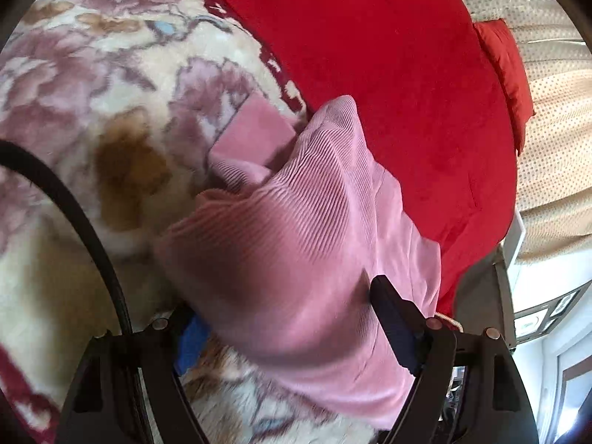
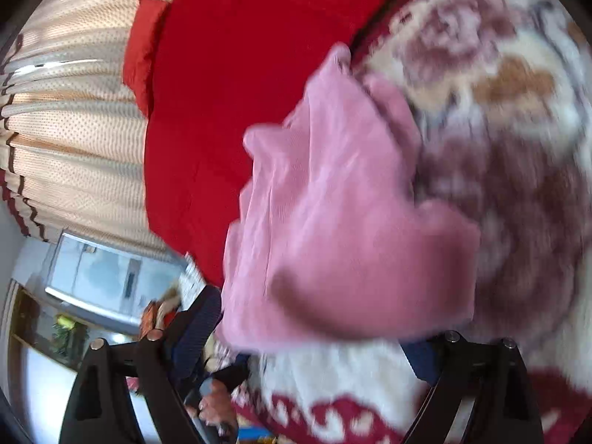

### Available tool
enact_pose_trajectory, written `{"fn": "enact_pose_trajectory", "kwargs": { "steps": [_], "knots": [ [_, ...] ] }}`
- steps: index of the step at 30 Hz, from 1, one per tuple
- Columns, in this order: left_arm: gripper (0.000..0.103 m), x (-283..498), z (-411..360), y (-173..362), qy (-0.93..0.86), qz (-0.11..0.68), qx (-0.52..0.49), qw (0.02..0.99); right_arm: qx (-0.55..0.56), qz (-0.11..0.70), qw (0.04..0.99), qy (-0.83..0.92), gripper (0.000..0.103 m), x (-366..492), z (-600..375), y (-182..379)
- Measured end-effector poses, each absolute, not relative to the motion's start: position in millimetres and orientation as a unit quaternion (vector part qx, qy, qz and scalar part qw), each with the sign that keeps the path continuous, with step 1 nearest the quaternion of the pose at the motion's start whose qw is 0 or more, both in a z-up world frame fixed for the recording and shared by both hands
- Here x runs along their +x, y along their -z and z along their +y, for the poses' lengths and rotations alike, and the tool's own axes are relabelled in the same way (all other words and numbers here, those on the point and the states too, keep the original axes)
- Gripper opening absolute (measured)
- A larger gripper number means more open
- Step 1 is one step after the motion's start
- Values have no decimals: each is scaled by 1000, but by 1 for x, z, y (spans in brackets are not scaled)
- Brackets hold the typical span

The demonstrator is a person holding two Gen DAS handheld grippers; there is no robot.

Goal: Fold large clothes
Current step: 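Fold the held sleeve and edge over the jacket body with both grippers, then release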

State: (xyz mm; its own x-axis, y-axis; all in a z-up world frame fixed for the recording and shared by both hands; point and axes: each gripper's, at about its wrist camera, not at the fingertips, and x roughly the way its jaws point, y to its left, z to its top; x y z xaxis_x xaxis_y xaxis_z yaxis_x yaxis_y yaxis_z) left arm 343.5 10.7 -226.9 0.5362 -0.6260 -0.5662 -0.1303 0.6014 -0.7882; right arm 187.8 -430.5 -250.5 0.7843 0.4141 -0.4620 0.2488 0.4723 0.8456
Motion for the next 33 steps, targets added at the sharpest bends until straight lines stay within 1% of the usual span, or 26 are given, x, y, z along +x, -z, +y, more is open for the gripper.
{"fn": "enact_pose_trajectory", "kwargs": {
  "steps": [2, 3, 4, 5, 6, 7, 8, 9, 10, 11, 14, 15, 17, 18, 20, 21, 22, 24, 25, 26, 28, 30, 32, 33],
  "knots": [
    [79, 347, 9, 230, 163, 442, -426, 772, 518, 314, 795, -36, 92, 195, -432, 256],
    [64, 349, 7, 232, 159, 444, -425, 772, 520, 305, 798, -27, 92, 198, -433, 258],
    [55, 351, 5, 233, 158, 447, -425, 771, 516, 295, 804, -19, 91, 200, -433, 257],
    [51, 355, 4, 234, 158, 447, -423, 772, 508, 288, 811, -13, 89, 203, -433, 254],
    [43, 355, 3, 232, 158, 443, -421, 776, 498, 283, 820, -1, 77, 209, -433, 253],
    [35, 354, 2, 229, 162, 438, -420, 778, 492, 284, 823, 7, 46, 212, -438, 255],
    [32, 353, 1, 225, 169, 433, -415, 782, 487, 295, 822, 19, 30, 219, -442, 258],
    [26, 352, -1, 219, 174, 428, -405, 789, 491, 303, 816, 21, 28, 221, -446, 261],
    [24, 350, -4, 211, 181, 420, -394, 797, 500, 305, 810, 21, 26, 221, -449, 262],
    [23, 347, -5, 205, 186, 416, -389, 800, 494, 303, 815, 21, 23, 222, -450, 256],
    [22, 329, -9, 182, 206, 403, -375, 809, 414, 277, 866, 32, 20, 218, -440, 218],
    [22, 321, -12, 174, 212, 397, -364, 816, 403, 263, 876, 33, 20, 213, -440, 204],
    [22, 304, -16, 163, 223, 388, -343, 826, 404, 247, 880, 33, 20, 205, -445, 193],
    [24, 300, -19, 164, 216, 395, -331, 829, 402, 242, 882, 37, 20, 200, -446, 190],
    [30, 304, -25, 178, 198, 439, -319, 816, 392, 259, 881, 55, 20, 195, -448, 195],
    [36, 311, -25, 191, 186, 476, -320, 798, 395, 281, 872, 62, 20, 194, -452, 206],
    [43, 317, -20, 204, 179, 504, -339, 774, 399, 313, 859, 69, 24, 198, -455, 220],
    [49, 322, -2, 227, 177, 528, -419, 717, 427, 361, 825, 79, 31, 201, -463, 245],
    [49, 324, 6, 229, 176, 528, -442, 703, 454, 360, 811, 76, 40, 196, -468, 252],
    [50, 324, 11, 227, 174, 525, -445, 704, 474, 355, 802, 74, 59, 192, -474, 252],
    [58, 322, 22, 216, 155, 505, -435, 729, 493, 321, 803, 97, 75, 177, -491, 239],
    [58, 321, 31, 203, 132, 474, -420, 762, 484, 268, 824, 125, 75, 156, -505, 214],
    [64, 318, 34, 188, 107, 438, -390, 803, 447, 232, 855, 126, 75, 148, -509, 190],
    [69, 317, 35, 184, 92, 431, -377, 814, 425, 224, 868, 123, 75, 148, -504, 180]
  ]
}}
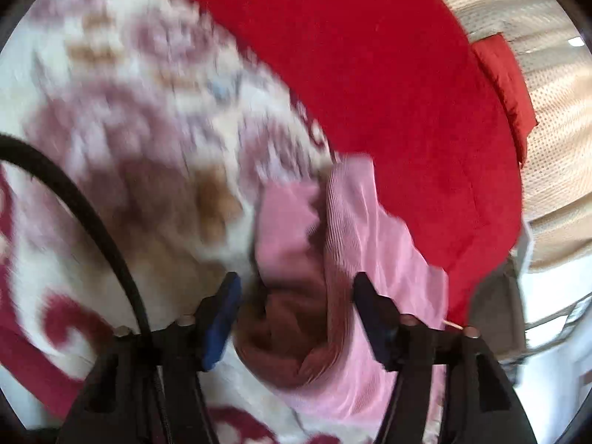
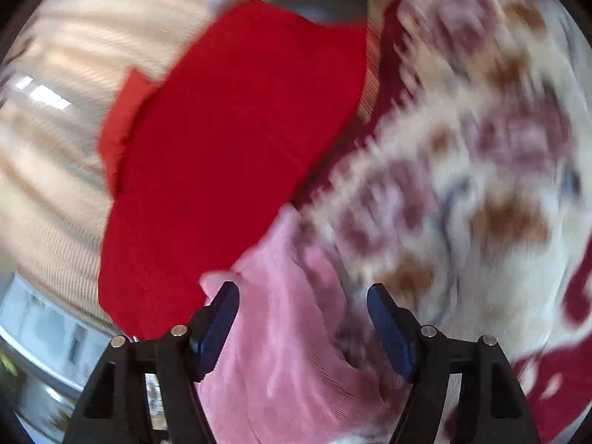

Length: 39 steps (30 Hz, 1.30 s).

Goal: Fold large clothes
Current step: 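Fold the held sleeve and edge over the jacket body with both grippers, then release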

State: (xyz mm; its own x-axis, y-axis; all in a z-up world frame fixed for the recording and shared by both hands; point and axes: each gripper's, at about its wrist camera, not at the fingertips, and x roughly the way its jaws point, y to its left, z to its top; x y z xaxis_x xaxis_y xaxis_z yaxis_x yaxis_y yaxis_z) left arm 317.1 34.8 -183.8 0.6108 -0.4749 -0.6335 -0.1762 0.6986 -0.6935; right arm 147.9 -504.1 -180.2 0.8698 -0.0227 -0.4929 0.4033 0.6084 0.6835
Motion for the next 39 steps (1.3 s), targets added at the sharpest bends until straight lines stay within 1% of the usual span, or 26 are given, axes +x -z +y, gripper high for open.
{"fn": "enact_pose_trajectory", "kwargs": {
  "steps": [3, 4, 5, 7, 9, 10, 12, 13, 15, 16, 18, 20, 21, 23, 25, 29, 30, 32, 33, 34, 36, 39],
  "knots": [
    [69, 315, 32, 187, 76, 435, -384, 811, 363, 240, 897, 71, 73, 173, -471, 159],
    [69, 309, 33, 186, 74, 433, -387, 810, 343, 258, 902, 48, 69, 184, -457, 158],
    [69, 298, 37, 182, 73, 422, -388, 816, 318, 282, 905, 28, 59, 199, -441, 158],
    [70, 287, 35, 166, 75, 389, -357, 846, 292, 317, 902, -7, 49, 218, -417, 166],
    [76, 286, 34, 163, 59, 393, -316, 862, 282, 340, 896, -38, 49, 236, -400, 184],
    [76, 286, 34, 167, 52, 404, -310, 859, 278, 364, 888, -37, 49, 246, -394, 198],
    [76, 289, 32, 184, 55, 434, -333, 835, 273, 424, 863, -29, 44, 265, -389, 234],
    [76, 290, 32, 188, 53, 438, -344, 829, 272, 420, 865, -30, 43, 264, -389, 237],
    [76, 290, 33, 182, 43, 419, -340, 841, 281, 410, 867, -39, 42, 263, -393, 229],
    [76, 292, 32, 176, 40, 401, -329, 854, 295, 400, 866, -51, 43, 260, -398, 224],
    [76, 289, 29, 164, 45, 376, -312, 871, 329, 369, 866, -69, 51, 249, -410, 215],
    [76, 292, 25, 156, 48, 356, -279, 890, 356, 351, 863, -70, 66, 234, -422, 209],
    [77, 292, 21, 152, 53, 352, -265, 896, 375, 345, 858, -70, 68, 226, -428, 208],
    [77, 288, 14, 148, 77, 360, -237, 899, 429, 330, 837, -80, 74, 205, -441, 206],
    [77, 299, 6, 156, 92, 386, -207, 894, 470, 315, 820, -79, 78, 182, -453, 209],
    [77, 315, -19, 179, 117, 458, -123, 872, 523, 301, 795, -60, 79, 131, -462, 227],
    [78, 318, -23, 184, 126, 465, -114, 869, 528, 300, 792, -56, 79, 129, -461, 231],
    [83, 321, -29, 193, 148, 484, -106, 856, 525, 308, 792, -50, 79, 127, -459, 238],
    [91, 324, -30, 197, 152, 493, -108, 850, 524, 312, 791, -45, 79, 132, -458, 241],
    [94, 325, -29, 201, 149, 499, -113, 846, 524, 313, 791, -41, 79, 138, -456, 246],
    [94, 321, -29, 202, 148, 489, -111, 852, 533, 318, 784, -19, 79, 151, -458, 254],
    [97, 313, -29, 203, 143, 483, -111, 857, 519, 292, 803, 2, 79, 168, -456, 259]
  ]
}}
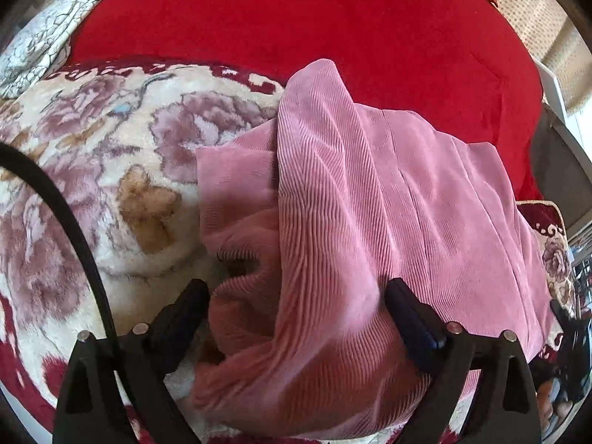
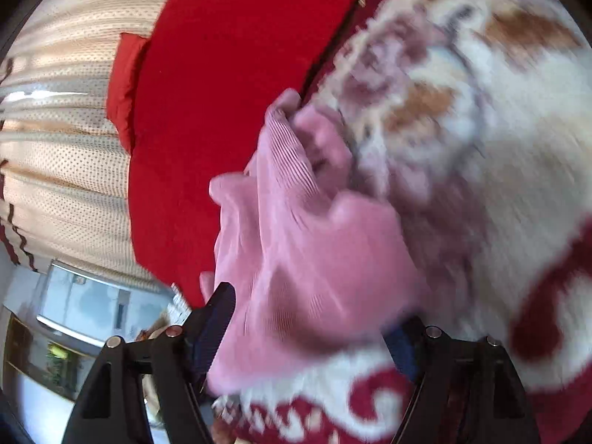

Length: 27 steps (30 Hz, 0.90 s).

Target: Fold large clothes

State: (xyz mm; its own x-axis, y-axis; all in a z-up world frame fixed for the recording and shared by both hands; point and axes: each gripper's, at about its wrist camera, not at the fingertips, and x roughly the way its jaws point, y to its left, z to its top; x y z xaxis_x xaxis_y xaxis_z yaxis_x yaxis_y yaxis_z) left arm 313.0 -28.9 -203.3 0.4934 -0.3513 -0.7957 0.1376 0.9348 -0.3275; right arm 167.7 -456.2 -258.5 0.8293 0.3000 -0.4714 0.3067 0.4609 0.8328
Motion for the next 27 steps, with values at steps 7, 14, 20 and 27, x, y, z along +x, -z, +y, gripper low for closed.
{"fn": "enact_pose_trajectory", "kwargs": {
  "steps": [7, 14, 20, 27],
  "knots": [
    [98, 298, -18, 179, 146, 464, -85, 869, 496, 269, 823, 62, 35, 190, -462, 262],
    [98, 349, -23, 181, 55, 469, 52, 880, 456, 278, 842, 78, 22, 201, -446, 246],
    [99, 351, -14, 181, 80, 471, 63, 876, 370, 270, 885, 79, 19, 205, -418, 200],
    [98, 349, 15, 151, 45, 433, 9, 900, 238, 257, 936, 17, 19, 226, -330, 119]
  ]
}}
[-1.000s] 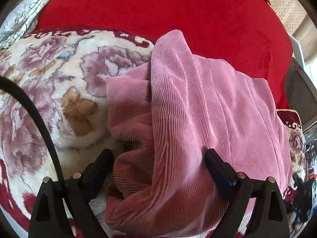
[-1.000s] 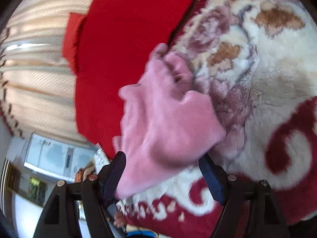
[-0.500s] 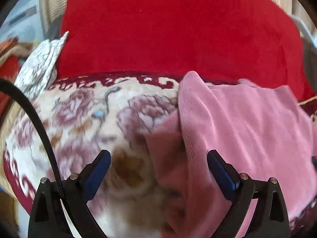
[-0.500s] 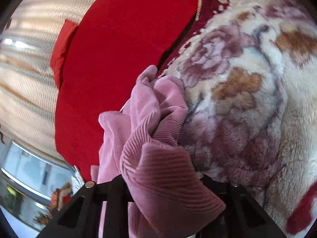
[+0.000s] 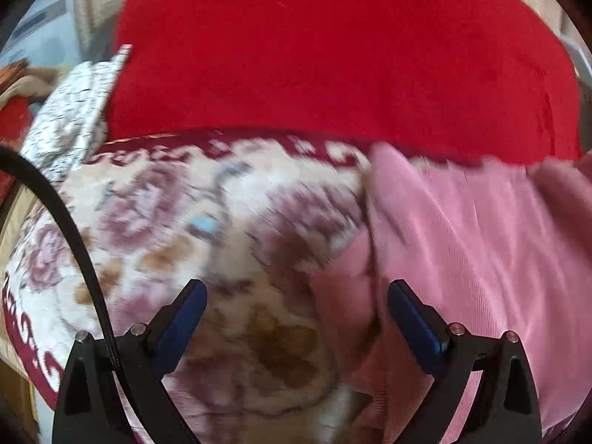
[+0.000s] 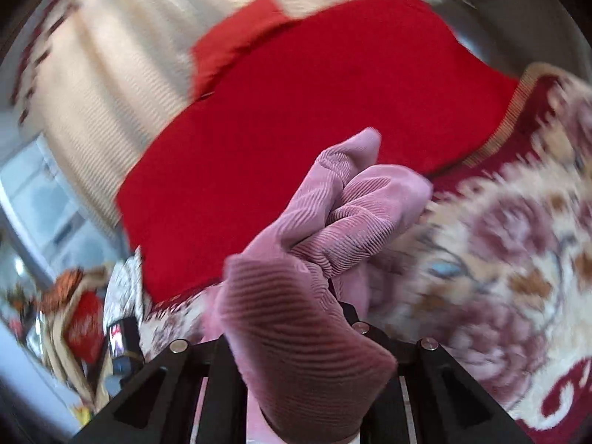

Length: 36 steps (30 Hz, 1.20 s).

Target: Fold large clothes

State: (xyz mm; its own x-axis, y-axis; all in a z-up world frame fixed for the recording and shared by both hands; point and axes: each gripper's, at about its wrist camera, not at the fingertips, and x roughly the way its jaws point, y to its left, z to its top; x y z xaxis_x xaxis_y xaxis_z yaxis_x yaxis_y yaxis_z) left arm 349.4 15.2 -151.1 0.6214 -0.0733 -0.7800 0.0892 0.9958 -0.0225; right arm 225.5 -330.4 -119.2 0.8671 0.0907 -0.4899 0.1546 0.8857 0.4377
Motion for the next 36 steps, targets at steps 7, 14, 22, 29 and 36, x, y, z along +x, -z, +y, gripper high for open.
{"fn": "enact_pose_trajectory", "kwargs": {
  "steps": [7, 14, 22, 29, 36],
  "knots": [
    [98, 373, 48, 123, -34, 401, 48, 914, 202, 285, 936, -38, 19, 249, -244, 118],
    [98, 359, 88, 80, -78, 351, 42, 932, 172, 330, 923, -92, 19, 269, -172, 172],
    [98, 343, 49, 60, -27, 321, 103, 941, 10, 348, 933, -89, 26, 273, -96, 214],
    [98, 334, -3, 52, 24, 298, 152, 942, -36, 321, 936, -138, 33, 250, -108, 202],
    [98, 346, -31, 79, 2, 301, 221, 928, -13, 312, 931, -187, 50, 227, -133, 188]
  ]
}}
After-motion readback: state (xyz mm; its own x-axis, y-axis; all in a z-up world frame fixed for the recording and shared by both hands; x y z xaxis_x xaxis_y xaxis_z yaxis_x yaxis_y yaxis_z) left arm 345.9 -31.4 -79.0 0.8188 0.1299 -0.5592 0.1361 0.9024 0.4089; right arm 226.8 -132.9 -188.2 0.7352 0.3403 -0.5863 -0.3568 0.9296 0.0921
